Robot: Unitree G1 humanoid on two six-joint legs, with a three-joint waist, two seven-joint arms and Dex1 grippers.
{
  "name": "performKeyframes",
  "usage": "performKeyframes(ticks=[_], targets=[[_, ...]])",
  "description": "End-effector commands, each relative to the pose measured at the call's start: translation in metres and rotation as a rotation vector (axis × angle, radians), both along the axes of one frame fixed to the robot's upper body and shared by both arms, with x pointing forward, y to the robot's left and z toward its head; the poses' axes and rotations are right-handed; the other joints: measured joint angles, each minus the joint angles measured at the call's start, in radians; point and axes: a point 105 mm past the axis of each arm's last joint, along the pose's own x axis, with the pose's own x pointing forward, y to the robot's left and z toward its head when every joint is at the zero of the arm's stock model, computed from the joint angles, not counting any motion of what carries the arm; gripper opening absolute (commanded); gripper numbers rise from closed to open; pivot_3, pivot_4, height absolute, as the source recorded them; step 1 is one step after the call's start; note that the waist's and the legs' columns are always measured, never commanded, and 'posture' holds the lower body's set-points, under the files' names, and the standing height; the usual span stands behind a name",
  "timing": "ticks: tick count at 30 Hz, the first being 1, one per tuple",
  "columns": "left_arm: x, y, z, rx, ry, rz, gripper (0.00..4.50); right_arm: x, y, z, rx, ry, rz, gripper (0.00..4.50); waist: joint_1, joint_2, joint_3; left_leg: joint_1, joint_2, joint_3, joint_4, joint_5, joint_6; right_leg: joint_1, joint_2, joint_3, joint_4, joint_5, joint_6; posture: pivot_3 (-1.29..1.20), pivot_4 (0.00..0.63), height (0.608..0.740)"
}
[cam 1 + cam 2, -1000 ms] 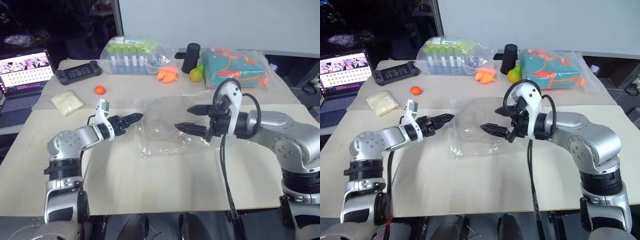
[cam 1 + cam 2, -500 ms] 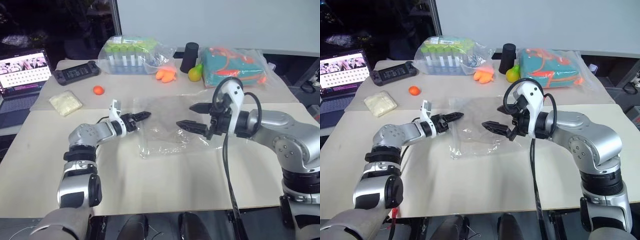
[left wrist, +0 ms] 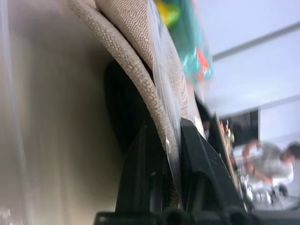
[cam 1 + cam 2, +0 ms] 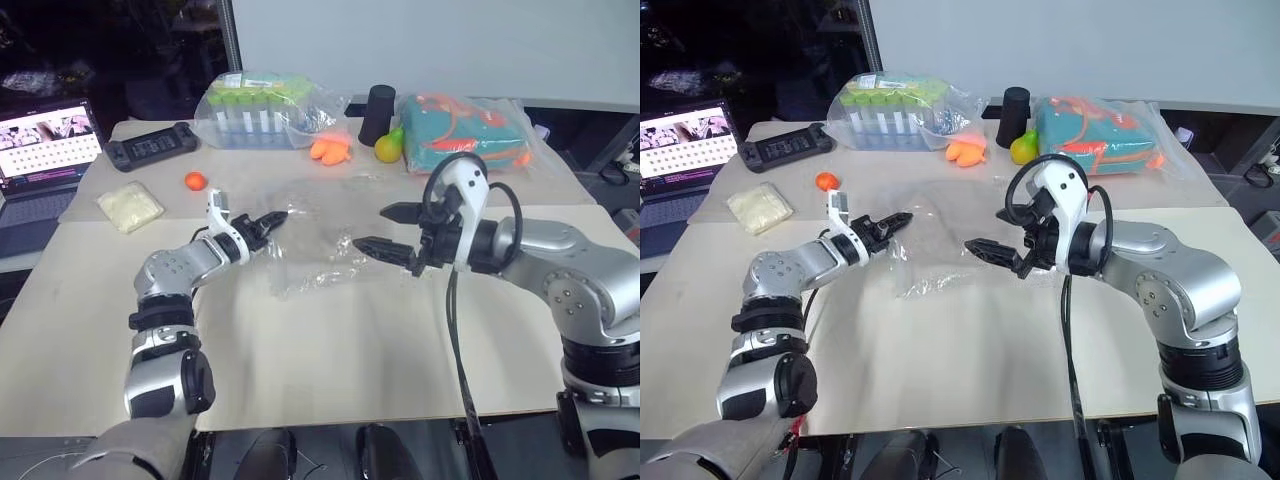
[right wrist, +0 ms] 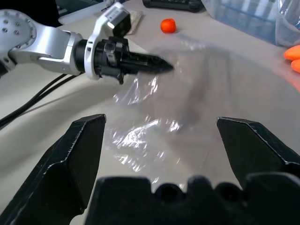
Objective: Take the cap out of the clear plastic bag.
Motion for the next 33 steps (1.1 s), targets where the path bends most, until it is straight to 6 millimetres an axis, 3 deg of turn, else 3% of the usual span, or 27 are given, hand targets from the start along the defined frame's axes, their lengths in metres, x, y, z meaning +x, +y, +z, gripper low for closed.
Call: performKeyframes(ticks=[1,4,10,18,22,25,30,33], targets=[[0.000,0.042,0.023,-0.114,-0.092,0.277,0.31,-0.002,0.001,0.016,0.012,-0.079,0.015,4.50,0.000,0.000,0.000,0.000,0.000,0.000,0.000,0.000,0.000,0.000,0.000,0.000,0.000,0.000,0.000,0.00,0.150,0.740],[-0.016,0.037,0.008,-0.191,-0.025,0.345,0.31,-0.002,0.001,0.015,0.009,-0.080,0.016,4.50,0.001,0.000,0.000,0.000,0.000,0.000,0.000,0.000,0.000,0.000,0.000,0.001,-0.001,0.000,0.000,0.00,0.150,0.740],[-0.071,0.009,-0.026,-0.352,0.178,0.400,0.31,-0.003,0.000,0.013,0.007,-0.078,0.014,4.50,0.002,-0.001,0.000,0.000,0.000,0.001,0.000,-0.001,0.001,0.002,-0.001,0.003,-0.003,0.001,0.002,0.00,0.150,0.740],[-0.097,-0.040,-0.010,-0.483,0.283,0.233,0.31,-0.002,0.004,0.010,0.001,-0.075,0.037,4.50,0.023,-0.001,0.000,0.005,0.002,0.001,0.001,0.001,-0.001,0.007,0.002,0.002,-0.003,0.003,-0.001,0.00,0.150,0.740],[-0.099,-0.049,-0.012,-0.484,0.302,0.187,0.31,-0.001,0.005,0.011,0.000,-0.079,0.041,4.50,0.027,-0.001,0.000,0.003,0.001,0.001,0.001,0.001,-0.001,0.006,0.003,0.001,-0.005,0.003,-0.001,0.00,0.150,0.740],[-0.100,-0.051,-0.021,-0.465,0.320,0.153,1.01,-0.001,0.007,0.011,0.002,-0.082,0.045,4.50,0.023,0.000,0.000,0.002,0.001,0.002,0.001,0.001,-0.001,0.005,0.003,0.001,-0.008,0.004,-0.001,0.00,0.150,0.740],[-0.108,-0.065,-0.042,-0.433,0.394,0.062,2.85,0.000,0.006,0.013,-0.001,-0.089,0.040,4.50,0.023,0.000,0.000,0.003,0.002,0.004,0.000,0.001,-0.001,0.005,0.003,0.003,-0.009,0.004,-0.001,0.00,0.150,0.740],[-0.111,-0.059,-0.049,-0.380,0.395,0.052,3.90,-0.001,0.005,0.015,-0.002,-0.093,0.039,4.50,0.022,0.000,0.000,0.004,0.002,0.004,0.000,0.000,0.000,0.006,0.003,0.003,-0.009,0.004,-0.001,0.00,0.150,0.740]])
